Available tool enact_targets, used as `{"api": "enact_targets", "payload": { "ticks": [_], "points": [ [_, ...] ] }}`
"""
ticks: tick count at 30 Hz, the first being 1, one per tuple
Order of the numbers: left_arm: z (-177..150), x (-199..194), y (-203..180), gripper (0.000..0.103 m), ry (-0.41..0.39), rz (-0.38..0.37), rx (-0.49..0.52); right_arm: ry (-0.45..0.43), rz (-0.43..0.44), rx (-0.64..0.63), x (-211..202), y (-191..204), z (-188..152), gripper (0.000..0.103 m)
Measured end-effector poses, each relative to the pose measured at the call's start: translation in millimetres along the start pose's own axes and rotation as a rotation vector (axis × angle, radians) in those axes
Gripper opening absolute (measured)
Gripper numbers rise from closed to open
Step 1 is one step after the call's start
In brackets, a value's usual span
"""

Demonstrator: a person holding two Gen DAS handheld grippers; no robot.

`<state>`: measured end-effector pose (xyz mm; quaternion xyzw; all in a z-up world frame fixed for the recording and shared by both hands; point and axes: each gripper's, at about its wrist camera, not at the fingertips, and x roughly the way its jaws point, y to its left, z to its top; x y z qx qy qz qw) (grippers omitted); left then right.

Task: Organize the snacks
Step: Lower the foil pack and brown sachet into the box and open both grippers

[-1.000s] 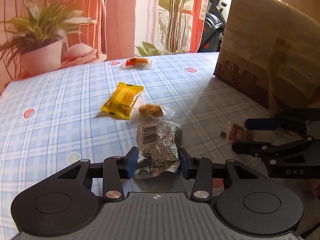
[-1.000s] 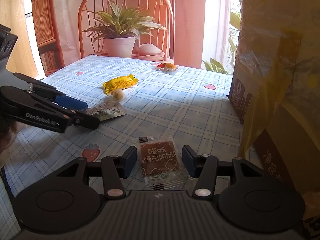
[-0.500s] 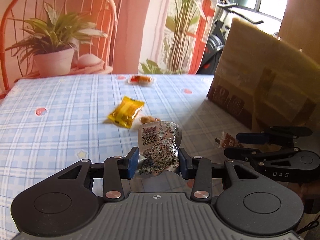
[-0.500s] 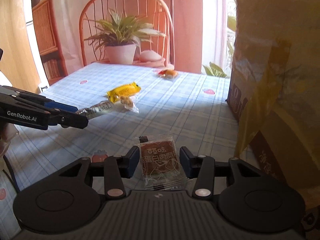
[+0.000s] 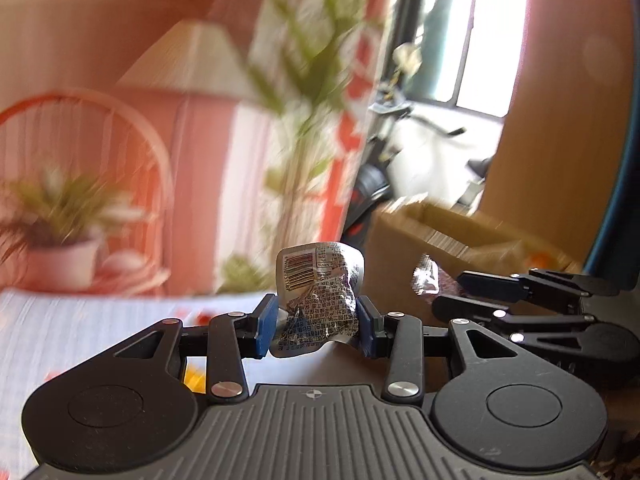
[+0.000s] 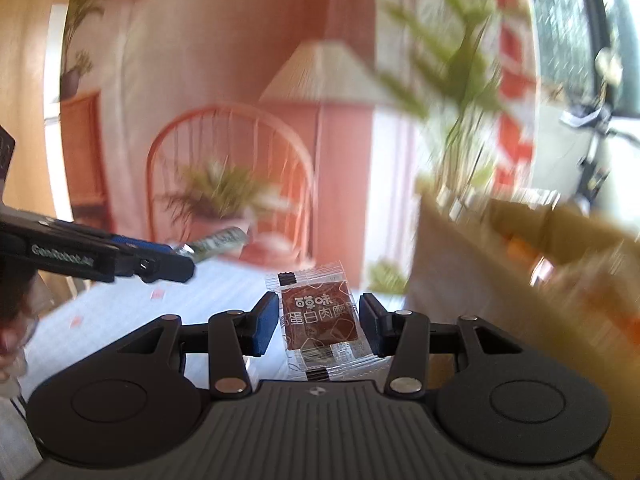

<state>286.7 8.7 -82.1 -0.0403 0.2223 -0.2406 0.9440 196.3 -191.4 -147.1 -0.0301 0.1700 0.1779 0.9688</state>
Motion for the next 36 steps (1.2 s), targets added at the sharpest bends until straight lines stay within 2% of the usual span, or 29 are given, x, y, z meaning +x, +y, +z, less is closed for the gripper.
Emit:
{"api": "enact_targets", "payload": {
  "ticks": [6,10,14,20,27,29,33,36],
  "points": [
    [43,27,-53,0.044,-0.056,-0.109,0.086,-0.062,-0.127,-0.001,-20,-25,32,0.047],
    [64,61,-78,0.044,-0.036,-0.176,0.081,-0.058,-0.235,0.054,-28,-59,37,0.047],
    [74,99,-97,0.044,-0.003,-0.210,0.074,-0.056,-0.321,0.094,-39,-87,40,0.047],
    [78,149,-122,0.044,0.049,-0.216,0.129,-0.049,-0.378,0.133,-43,-110,36,0.047],
    [76,178,-119,0.045,0.098,-0.184,0.125,-0.030,-0.406,0.232,-35,-140,50,0.048],
    [76,182,-120,0.050,0.108,-0.190,0.131,-0.022,-0.397,0.271,-33,-147,49,0.051],
    [75,183,-122,0.059,0.110,-0.177,0.156,-0.018,-0.419,0.321,-36,-152,44,0.064],
    [75,175,-117,0.062,0.101,-0.175,0.156,-0.025,-0.421,0.327,-41,-150,43,0.066]
  ]
}}
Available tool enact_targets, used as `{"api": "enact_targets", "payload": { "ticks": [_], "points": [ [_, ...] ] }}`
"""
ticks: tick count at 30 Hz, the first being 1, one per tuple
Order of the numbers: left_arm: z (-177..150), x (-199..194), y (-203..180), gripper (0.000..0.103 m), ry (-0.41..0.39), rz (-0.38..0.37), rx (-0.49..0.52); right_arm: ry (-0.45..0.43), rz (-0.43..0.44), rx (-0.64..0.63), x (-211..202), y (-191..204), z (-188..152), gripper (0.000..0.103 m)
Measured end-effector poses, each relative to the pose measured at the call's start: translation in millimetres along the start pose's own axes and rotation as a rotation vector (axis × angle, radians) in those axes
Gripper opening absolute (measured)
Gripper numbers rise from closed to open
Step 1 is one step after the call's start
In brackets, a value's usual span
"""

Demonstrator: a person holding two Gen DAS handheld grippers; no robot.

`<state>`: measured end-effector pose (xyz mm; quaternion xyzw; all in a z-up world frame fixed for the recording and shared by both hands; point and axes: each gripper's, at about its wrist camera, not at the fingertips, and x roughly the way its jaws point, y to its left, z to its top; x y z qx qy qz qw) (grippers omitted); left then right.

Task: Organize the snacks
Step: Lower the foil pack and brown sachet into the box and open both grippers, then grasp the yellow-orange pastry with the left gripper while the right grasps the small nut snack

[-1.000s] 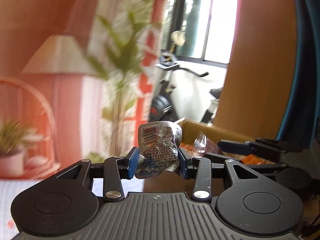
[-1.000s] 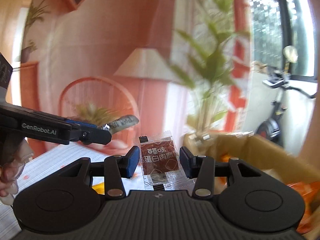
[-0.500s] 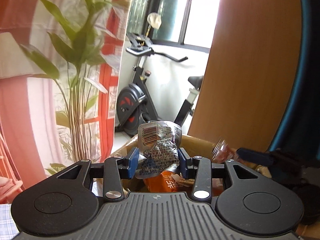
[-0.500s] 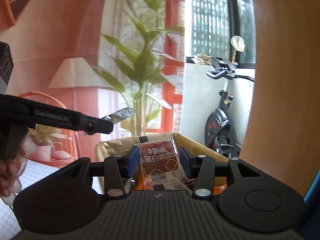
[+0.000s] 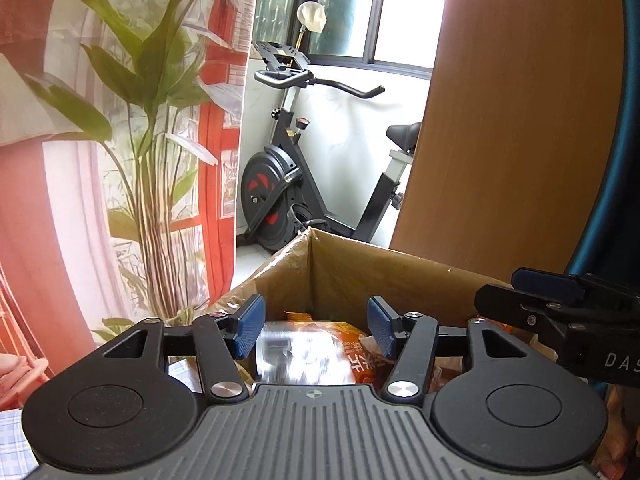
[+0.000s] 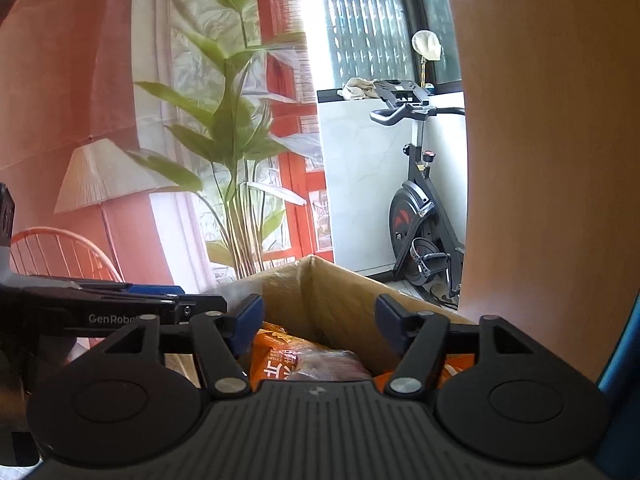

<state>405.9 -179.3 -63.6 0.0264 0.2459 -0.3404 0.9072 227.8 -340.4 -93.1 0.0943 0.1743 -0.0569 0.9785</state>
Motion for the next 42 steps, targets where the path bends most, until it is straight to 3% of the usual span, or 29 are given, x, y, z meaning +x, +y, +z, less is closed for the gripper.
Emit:
{"api": "enact_targets", "payload": {
  "ticks": [11,19,25,30,42],
  "points": [
    [-13,-72,49,0.066,-0.045,0.071,-0.030,-0.009,0.112,-0.083,-19,47,-6,0.066],
    [-44,-137,120,0.068,-0.003,0.222,-0.059,0.050,0.234,-0.130,-7,96,-29,0.066],
    [-73,-161,170,0.068,0.039,0.319,-0.116,0.114,0.317,-0.161,17,128,-50,0.066],
    [-101,-154,198,0.068,0.064,0.308,-0.190,0.192,0.393,-0.203,48,157,-81,0.066],
    [-175,-85,229,0.068,0.212,0.207,-0.250,0.420,0.546,-0.394,131,219,-186,0.064]
  ]
}}
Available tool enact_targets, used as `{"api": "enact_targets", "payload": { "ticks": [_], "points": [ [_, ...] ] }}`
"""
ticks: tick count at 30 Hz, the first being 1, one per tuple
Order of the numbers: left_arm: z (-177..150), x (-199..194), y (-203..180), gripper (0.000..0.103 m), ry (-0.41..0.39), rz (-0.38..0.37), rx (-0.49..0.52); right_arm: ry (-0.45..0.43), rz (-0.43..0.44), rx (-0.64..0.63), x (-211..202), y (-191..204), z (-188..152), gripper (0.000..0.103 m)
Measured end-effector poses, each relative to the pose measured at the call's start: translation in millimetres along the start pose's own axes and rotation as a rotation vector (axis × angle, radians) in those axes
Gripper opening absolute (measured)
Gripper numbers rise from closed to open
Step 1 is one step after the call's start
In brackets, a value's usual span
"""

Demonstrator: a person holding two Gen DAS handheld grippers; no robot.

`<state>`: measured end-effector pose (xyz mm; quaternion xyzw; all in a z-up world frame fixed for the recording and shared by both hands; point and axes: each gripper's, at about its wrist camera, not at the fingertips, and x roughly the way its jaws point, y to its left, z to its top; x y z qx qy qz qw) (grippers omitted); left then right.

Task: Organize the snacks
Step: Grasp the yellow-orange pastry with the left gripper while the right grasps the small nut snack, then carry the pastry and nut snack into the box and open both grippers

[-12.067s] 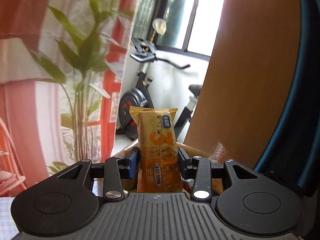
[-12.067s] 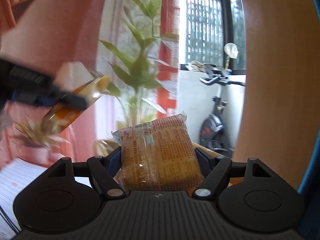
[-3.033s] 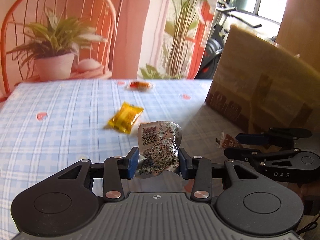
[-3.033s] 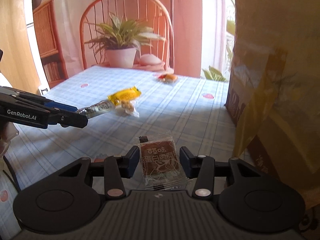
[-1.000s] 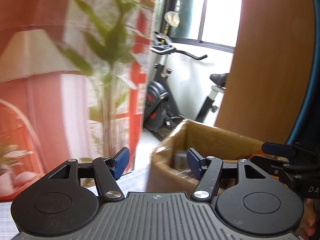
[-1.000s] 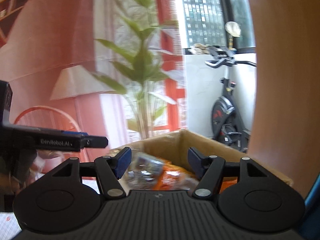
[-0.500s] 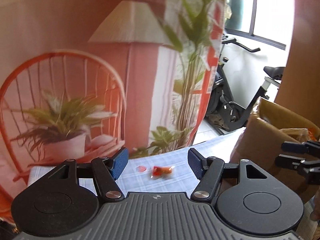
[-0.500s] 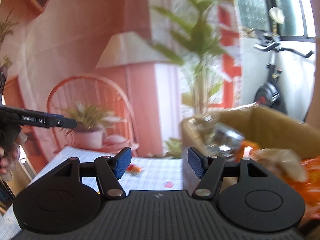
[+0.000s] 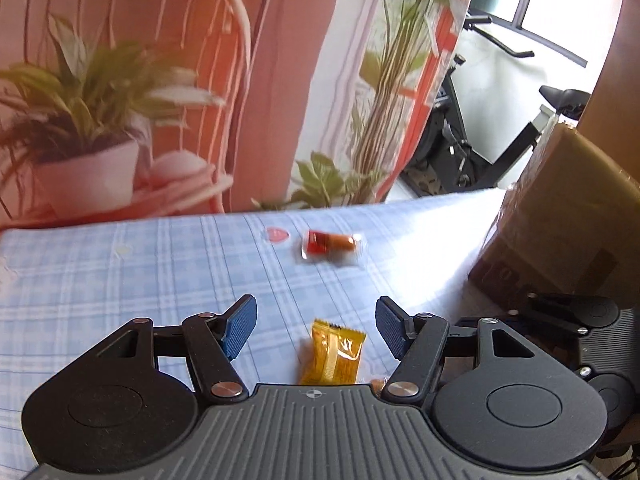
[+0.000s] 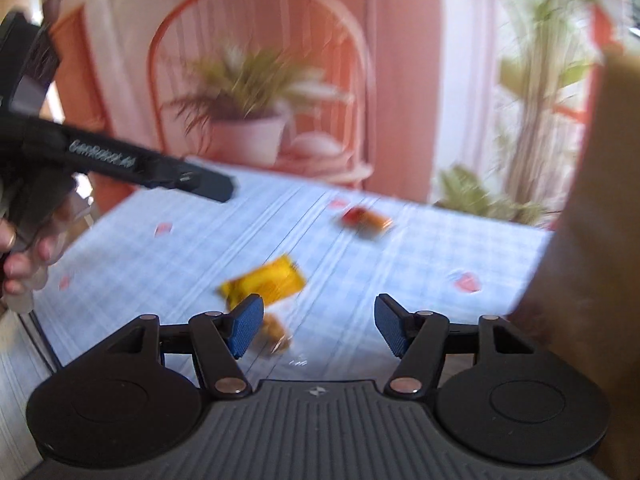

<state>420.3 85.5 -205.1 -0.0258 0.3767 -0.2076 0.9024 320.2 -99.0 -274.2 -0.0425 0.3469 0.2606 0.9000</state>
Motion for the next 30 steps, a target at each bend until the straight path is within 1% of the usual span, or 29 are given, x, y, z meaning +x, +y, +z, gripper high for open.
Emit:
{"api": "enact_targets", "payload": {
  "ticks": [4,8,10,11,12,13,14,16,17,19,20,27,30],
  "points": [
    [-10,19,0,0.067,0.041,-0.043,0.010,0.030,0.034,-0.055,26,10,-6,0.062],
    [-17,35,-4,0.066,0.070,-0.074,0.003,0.050,0.066,-0.084,39,13,-8,0.059],
    [-20,41,-6,0.065,0.083,-0.075,0.002,0.059,0.075,-0.085,44,14,-9,0.050],
    [-22,42,-7,0.062,0.087,-0.074,-0.001,0.066,0.077,-0.084,45,14,-10,0.048],
    [-24,44,-7,0.058,0.092,-0.075,-0.003,0.071,0.080,-0.083,45,13,-11,0.042],
    [-25,46,-8,0.058,0.097,-0.076,-0.002,0.079,0.085,-0.083,46,13,-13,0.035],
    [-28,46,-9,0.058,0.101,-0.075,0.001,0.083,0.086,-0.085,46,13,-14,0.033],
    [-32,47,-11,0.057,0.107,-0.063,0.013,0.077,0.080,-0.091,42,12,-17,0.024],
    [-34,46,-12,0.055,0.101,-0.055,0.022,0.075,0.081,-0.084,41,10,-19,0.022],
    [-37,44,-14,0.044,0.089,-0.016,0.039,0.075,0.078,-0.066,38,8,-20,0.022],
    [-37,43,-15,0.035,0.085,0.005,0.045,0.075,0.072,-0.059,37,7,-21,0.021],
    [-51,29,-27,0.031,0.077,0.005,0.060,0.071,0.041,0.007,17,-1,-31,0.019],
    [-53,16,-32,0.031,0.055,0.000,0.047,0.055,0.027,0.033,3,-3,-33,0.019]
  ]
}}
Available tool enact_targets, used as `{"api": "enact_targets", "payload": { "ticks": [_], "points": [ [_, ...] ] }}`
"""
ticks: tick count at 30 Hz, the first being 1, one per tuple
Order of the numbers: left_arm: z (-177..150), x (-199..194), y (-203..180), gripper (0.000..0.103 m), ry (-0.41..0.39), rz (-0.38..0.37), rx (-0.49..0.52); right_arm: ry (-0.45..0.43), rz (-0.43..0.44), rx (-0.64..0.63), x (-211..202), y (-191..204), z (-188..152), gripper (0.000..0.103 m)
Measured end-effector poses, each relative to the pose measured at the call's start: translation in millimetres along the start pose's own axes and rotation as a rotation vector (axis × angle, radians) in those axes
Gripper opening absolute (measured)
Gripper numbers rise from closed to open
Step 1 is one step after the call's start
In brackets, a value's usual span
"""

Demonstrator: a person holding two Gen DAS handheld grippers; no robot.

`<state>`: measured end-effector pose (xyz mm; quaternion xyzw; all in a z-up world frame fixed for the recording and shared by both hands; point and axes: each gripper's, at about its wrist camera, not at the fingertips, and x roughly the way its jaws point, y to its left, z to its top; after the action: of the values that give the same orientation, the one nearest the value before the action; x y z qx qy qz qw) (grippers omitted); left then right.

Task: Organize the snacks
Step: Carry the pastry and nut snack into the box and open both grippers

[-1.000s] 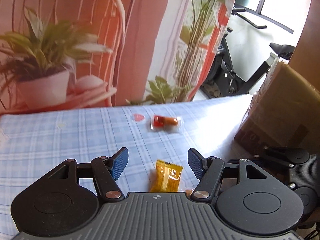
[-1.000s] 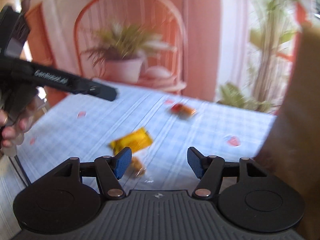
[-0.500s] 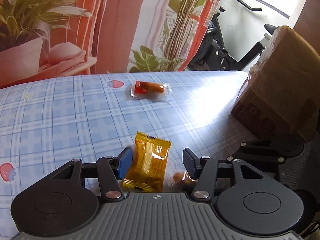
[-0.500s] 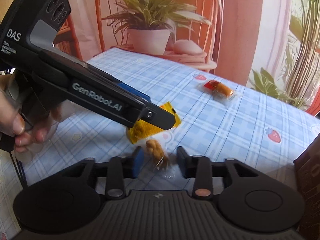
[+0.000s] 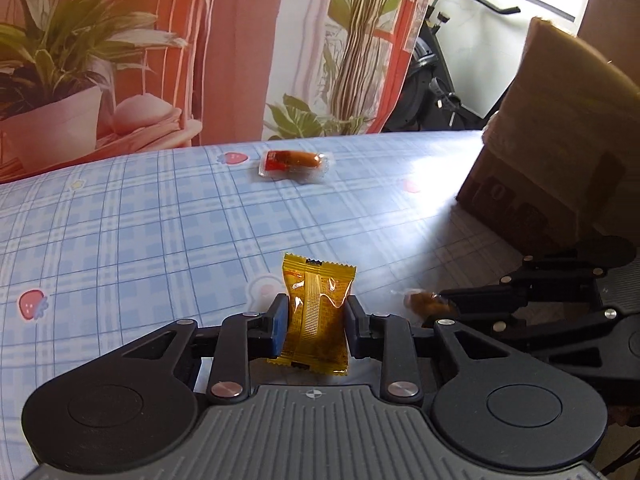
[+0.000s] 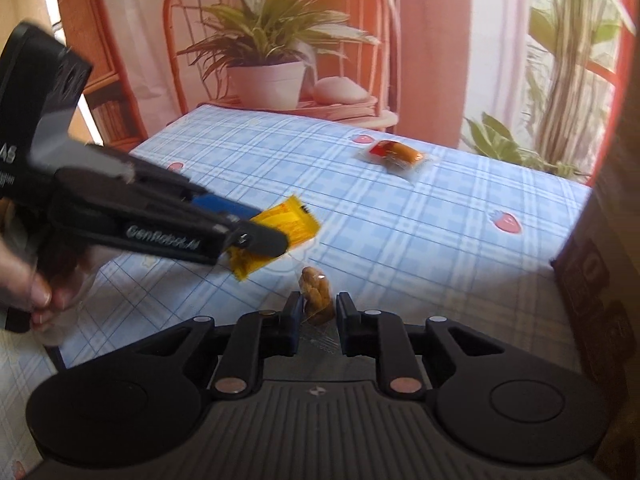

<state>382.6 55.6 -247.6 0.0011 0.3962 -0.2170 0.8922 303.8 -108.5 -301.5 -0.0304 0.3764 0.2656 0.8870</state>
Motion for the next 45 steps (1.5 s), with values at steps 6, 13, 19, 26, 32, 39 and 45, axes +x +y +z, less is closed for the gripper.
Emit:
{"api": "enact_targets", "payload": {
  "ticks": [6,13,19,26,32,39,45],
  "points": [
    [23,-49,-18,0.031,-0.117,-0.031,0.000,-0.116,-0.031,0.032,-51,-4,11,0.019],
    [84,-108,-59,0.031,-0.300,-0.108,0.045,-0.320,-0.138,0.069,-140,-15,48,0.019],
    [135,-123,-119,0.031,-0.386,-0.163,0.144,-0.460,-0.268,0.088,-204,-26,75,0.019],
    [170,-88,-190,0.031,-0.339,-0.220,0.239,-0.477,-0.406,0.186,-234,-70,69,0.019],
    [183,-49,-221,0.031,-0.277,-0.262,0.265,-0.459,-0.439,0.260,-241,-91,53,0.019],
    [187,-33,-228,0.032,-0.251,-0.270,0.291,-0.461,-0.451,0.266,-242,-86,53,0.020],
    [187,-38,-214,0.061,-0.270,-0.249,0.261,-0.456,-0.470,0.274,-242,-87,52,0.022]
  ]
}}
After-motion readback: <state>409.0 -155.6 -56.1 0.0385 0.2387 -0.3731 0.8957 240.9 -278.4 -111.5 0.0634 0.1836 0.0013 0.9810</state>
